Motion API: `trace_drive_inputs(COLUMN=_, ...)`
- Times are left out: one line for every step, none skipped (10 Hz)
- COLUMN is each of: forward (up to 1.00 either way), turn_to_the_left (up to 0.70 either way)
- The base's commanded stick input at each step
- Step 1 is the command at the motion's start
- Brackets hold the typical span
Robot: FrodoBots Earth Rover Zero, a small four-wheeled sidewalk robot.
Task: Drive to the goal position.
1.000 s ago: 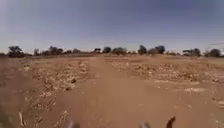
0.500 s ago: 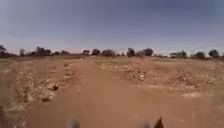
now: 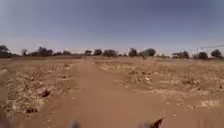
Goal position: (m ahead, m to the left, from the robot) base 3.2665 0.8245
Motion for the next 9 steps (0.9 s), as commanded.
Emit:
trace_drive_inputs(forward=0.7, turn_to_the_left=0.1)
trace_drive_inputs(forward=0.7, turn_to_the_left=0.35)
trace_drive_inputs(forward=0.7, turn_to_the_left=0.35)
trace_drive_inputs(forward=0.7, turn_to_the_left=0.24)
trace_drive_inputs(forward=0.7, turn_to_the_left=0.08)
trace_drive_inputs(forward=0.7, turn_to_the_left=0.0)
trace_drive_inputs(forward=0.7, turn_to_the_left=0.0)
trace_drive_inputs(forward=0.7, turn_to_the_left=0.0)
trace_drive_inputs(forward=0.7, turn_to_the_left=0.0)
